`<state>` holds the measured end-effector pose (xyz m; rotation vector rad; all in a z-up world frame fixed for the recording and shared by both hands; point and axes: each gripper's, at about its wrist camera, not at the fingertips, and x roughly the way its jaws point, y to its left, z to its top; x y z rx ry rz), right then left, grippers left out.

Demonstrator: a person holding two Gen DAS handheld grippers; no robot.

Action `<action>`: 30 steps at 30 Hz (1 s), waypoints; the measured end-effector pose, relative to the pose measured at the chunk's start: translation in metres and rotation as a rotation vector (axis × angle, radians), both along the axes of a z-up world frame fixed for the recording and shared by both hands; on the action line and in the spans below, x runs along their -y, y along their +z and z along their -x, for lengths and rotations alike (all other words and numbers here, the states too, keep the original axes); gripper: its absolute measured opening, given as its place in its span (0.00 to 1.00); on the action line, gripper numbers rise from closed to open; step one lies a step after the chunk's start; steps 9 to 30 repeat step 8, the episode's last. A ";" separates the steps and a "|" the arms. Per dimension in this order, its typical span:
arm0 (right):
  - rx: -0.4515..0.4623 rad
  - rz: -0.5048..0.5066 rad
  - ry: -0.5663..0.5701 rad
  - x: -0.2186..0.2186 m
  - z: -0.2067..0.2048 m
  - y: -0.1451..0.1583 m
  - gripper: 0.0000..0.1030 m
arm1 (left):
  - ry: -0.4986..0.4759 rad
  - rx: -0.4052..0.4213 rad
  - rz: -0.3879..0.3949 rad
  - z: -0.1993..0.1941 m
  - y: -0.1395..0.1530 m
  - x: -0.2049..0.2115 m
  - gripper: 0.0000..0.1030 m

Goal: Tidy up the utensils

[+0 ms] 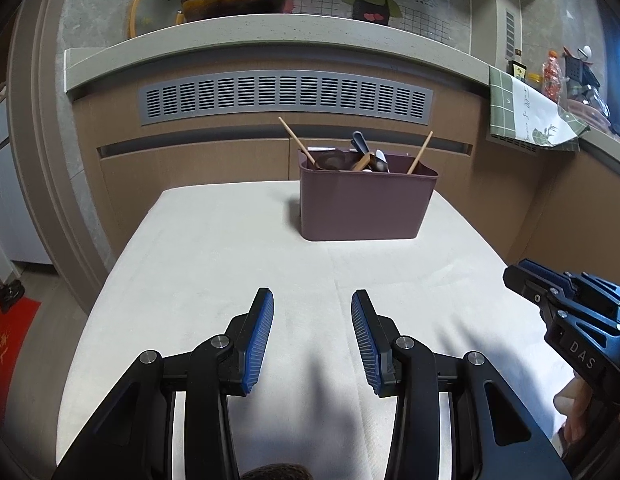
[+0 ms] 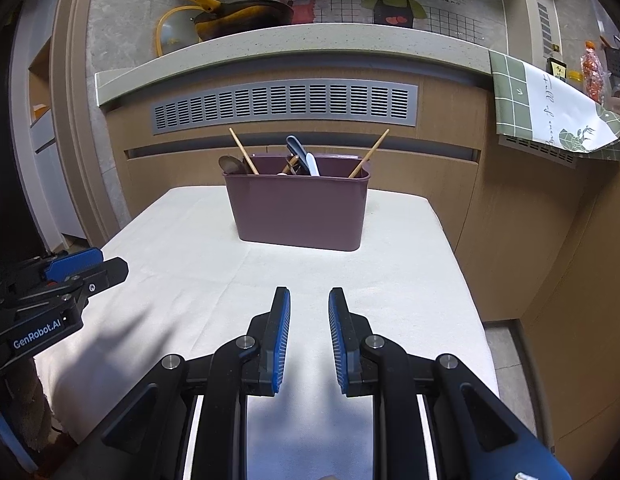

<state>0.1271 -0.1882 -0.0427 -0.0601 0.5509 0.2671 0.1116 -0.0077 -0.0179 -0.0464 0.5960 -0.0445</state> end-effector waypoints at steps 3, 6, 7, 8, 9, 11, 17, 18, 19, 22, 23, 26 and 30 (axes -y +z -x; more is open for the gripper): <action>-0.001 0.003 0.000 0.000 0.000 0.000 0.18 | -0.004 -0.014 0.005 -0.002 -0.002 -0.001 0.41; -0.004 0.005 0.000 -0.001 0.000 -0.001 0.18 | -0.001 -0.021 0.022 -0.002 -0.004 -0.005 0.41; -0.005 0.005 0.001 -0.001 0.000 -0.001 0.18 | 0.001 -0.021 0.027 -0.002 -0.005 -0.006 0.40; -0.007 0.007 0.003 -0.002 -0.001 -0.001 0.18 | 0.006 -0.024 0.040 -0.002 -0.005 -0.010 0.40; -0.007 0.007 0.003 -0.002 -0.001 -0.001 0.18 | 0.006 -0.024 0.040 -0.002 -0.005 -0.010 0.40; -0.007 0.007 0.003 -0.002 -0.001 -0.001 0.18 | 0.006 -0.024 0.040 -0.002 -0.005 -0.010 0.40; -0.007 0.007 0.003 -0.002 -0.001 -0.001 0.18 | 0.006 -0.024 0.040 -0.002 -0.005 -0.010 0.40; -0.007 0.007 0.003 -0.002 -0.001 -0.001 0.18 | 0.006 -0.024 0.040 -0.002 -0.005 -0.010 0.40; -0.007 0.007 0.003 -0.002 -0.001 -0.001 0.18 | 0.006 -0.024 0.040 -0.002 -0.005 -0.010 0.40; -0.007 0.007 0.003 -0.002 -0.001 -0.001 0.18 | 0.006 -0.024 0.040 -0.002 -0.005 -0.010 0.40; -0.007 0.007 0.003 -0.002 -0.001 -0.001 0.18 | 0.006 -0.024 0.040 -0.002 -0.005 -0.010 0.40; -0.007 0.007 0.003 -0.002 -0.001 -0.001 0.18 | 0.006 -0.024 0.040 -0.002 -0.005 -0.010 0.40; -0.007 0.007 0.003 -0.002 -0.001 -0.001 0.18 | 0.006 -0.024 0.040 -0.002 -0.005 -0.010 0.40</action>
